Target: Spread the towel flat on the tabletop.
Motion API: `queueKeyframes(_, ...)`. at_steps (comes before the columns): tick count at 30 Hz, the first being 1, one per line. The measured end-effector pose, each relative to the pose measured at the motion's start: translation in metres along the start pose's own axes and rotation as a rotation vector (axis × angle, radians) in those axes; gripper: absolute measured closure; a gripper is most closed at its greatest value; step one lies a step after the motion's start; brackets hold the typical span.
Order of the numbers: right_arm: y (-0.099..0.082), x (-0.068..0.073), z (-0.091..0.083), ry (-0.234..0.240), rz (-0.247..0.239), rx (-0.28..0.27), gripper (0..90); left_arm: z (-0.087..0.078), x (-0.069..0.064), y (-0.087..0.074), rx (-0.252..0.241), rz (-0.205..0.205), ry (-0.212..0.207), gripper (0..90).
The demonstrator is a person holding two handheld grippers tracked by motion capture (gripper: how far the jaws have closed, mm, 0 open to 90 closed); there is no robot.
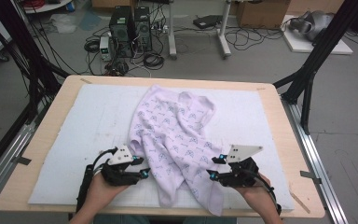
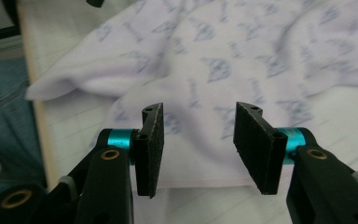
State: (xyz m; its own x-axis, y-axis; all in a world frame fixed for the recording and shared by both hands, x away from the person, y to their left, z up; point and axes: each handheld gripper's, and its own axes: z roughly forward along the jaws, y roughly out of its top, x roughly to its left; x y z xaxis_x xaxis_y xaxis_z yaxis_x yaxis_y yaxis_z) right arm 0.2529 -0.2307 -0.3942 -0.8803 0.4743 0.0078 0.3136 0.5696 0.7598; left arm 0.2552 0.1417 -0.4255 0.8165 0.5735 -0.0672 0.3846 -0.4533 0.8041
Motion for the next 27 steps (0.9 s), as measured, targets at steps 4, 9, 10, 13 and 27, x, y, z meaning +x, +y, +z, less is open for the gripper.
queueKeyframes(4, -0.012, 0.006, 0.016, 0.047, 0.020, 0.050, 50.2, 0.021, -0.020, -0.004, 0.050, 0.037, -0.042, 53.5)
queueKeyframes(9, -0.020, 0.014, 0.037, 0.051, -0.009, 0.105, 59.5, 0.038, -0.029, -0.002, 0.057, 0.040, -0.047, 56.7)
queueKeyframes(10, -0.020, 0.014, 0.039, 0.054, -0.009, 0.114, 64.0, 0.039, -0.030, -0.002, 0.055, 0.052, -0.030, 60.4)
queueKeyframes(13, -0.018, 0.013, 0.041, 0.048, -0.030, 0.120, 75.9, 0.040, -0.030, -0.002, 0.040, 0.045, -0.035, 77.8)
queueKeyframes(27, 0.014, 0.009, 0.018, 0.098, -0.030, -0.018, 80.6, -0.021, 0.003, 0.015, -0.099, 0.011, 0.069, 87.7)
